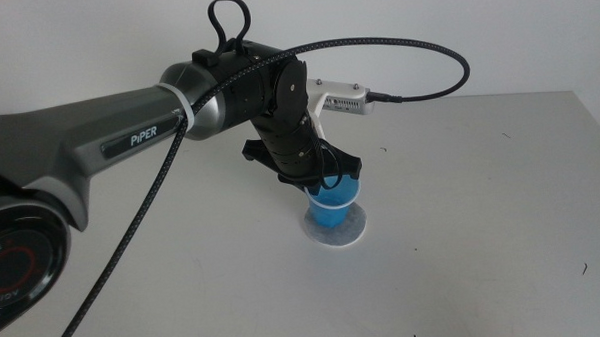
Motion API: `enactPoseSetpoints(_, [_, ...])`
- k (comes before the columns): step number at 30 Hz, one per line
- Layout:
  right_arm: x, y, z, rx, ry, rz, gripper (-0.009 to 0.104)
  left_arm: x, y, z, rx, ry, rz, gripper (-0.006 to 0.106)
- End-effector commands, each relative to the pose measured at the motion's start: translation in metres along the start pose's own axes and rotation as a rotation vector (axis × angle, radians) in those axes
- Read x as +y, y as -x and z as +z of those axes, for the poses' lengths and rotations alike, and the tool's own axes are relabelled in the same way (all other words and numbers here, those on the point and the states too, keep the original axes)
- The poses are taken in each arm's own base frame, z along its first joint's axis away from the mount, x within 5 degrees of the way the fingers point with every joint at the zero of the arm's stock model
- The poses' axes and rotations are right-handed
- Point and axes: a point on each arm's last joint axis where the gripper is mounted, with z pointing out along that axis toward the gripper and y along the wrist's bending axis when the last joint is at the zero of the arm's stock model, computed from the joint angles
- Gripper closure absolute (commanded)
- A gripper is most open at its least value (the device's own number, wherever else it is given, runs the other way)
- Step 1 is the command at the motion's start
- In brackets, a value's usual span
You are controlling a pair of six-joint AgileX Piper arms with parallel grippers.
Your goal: Place an empty cup on a cup mat.
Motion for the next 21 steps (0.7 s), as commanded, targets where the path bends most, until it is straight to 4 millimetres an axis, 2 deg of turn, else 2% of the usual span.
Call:
enactPoseSetpoints(1, [0.000,0.012,-0.003,-0.109,0.002,-0.017,0.001,-0.008,0.014,-0.028,-0.113,-0.044,-0.023,0.100])
enactPoseSetpoints(5, [0.000,0.012,-0.003,-0.109,0.002,-0.017,0.001,-0.009,0.012,-0.017,-0.087,-0.055,-0.038,0.100])
enactPoseSetpoints(10, [0.000,0.012,-0.003,-0.109,0.002,-0.017,0.001,-0.009,0.011,-0.015,-0.083,-0.059,-0.041,0.098])
enactPoseSetpoints(11, [0.000,0.012,-0.003,-0.109,0.002,-0.017,0.001,-0.008,0.011,-0.015,-0.081,-0.058,-0.041,0.087])
enactPoseSetpoints(13, [0.000,0.012,-0.003,-0.109,0.002,-0.017,0.001,-0.008,0.011,-0.016,-0.075,-0.059,-0.042,0.075])
enactPoseSetpoints(16, [0.000,0.012,-0.003,-0.109,0.002,-0.017,0.001,-0.009,0.011,-0.019,-0.078,-0.069,-0.047,0.051])
enactPoseSetpoints(21, [0.000,0.012,-0.003,-0.109,0.002,-0.017,0.001,-0.007,0.016,-0.044,-0.135,-0.072,0.006,0.011])
